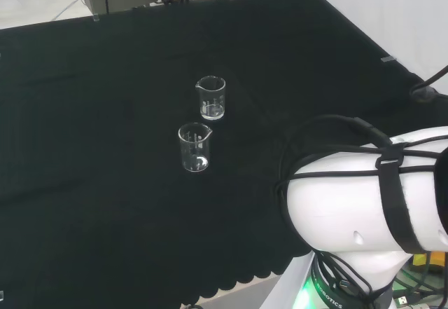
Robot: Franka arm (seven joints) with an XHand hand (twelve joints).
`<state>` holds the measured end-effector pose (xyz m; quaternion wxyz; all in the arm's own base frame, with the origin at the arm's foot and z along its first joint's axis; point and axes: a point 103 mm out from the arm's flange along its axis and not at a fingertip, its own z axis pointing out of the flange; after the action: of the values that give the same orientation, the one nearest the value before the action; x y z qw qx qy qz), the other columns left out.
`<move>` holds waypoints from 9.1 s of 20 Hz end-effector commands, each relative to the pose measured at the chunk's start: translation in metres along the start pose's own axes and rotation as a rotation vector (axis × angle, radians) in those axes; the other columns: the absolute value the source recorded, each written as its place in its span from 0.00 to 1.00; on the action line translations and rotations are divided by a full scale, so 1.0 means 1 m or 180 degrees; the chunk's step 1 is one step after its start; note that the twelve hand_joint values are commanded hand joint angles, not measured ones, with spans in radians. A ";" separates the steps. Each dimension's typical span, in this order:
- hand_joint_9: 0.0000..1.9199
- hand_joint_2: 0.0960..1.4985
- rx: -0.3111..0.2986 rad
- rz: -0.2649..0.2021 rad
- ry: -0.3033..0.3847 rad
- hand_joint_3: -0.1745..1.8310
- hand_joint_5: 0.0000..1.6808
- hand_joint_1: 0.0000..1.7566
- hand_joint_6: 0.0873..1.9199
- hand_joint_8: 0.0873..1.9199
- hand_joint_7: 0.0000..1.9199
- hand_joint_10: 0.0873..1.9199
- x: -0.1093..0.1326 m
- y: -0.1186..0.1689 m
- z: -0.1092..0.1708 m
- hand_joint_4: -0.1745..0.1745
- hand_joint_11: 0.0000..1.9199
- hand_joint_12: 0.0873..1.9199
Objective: Pick up the beaker on the right.
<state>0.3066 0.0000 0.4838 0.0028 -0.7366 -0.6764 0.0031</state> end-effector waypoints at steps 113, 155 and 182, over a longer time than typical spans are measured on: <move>0.13 0.35 0.0849 -0.0958 0.2343 0.35 0.19 0.49 0.00 0.28 0.07 0.29 -0.030 0.204 0.425 0.47 0.00 0.69; 0.32 0.34 0.0489 -0.0780 0.2881 0.41 0.29 0.62 0.34 0.31 0.21 0.25 0.009 0.217 0.447 0.44 0.11 0.68; 0.85 0.53 -0.0093 -0.0847 0.1864 0.19 0.75 0.87 0.24 0.22 0.70 0.00 -0.048 0.199 0.329 0.00 0.55 0.38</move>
<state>0.5282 -0.0428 0.1271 0.2091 -0.6144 -0.7000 -0.2979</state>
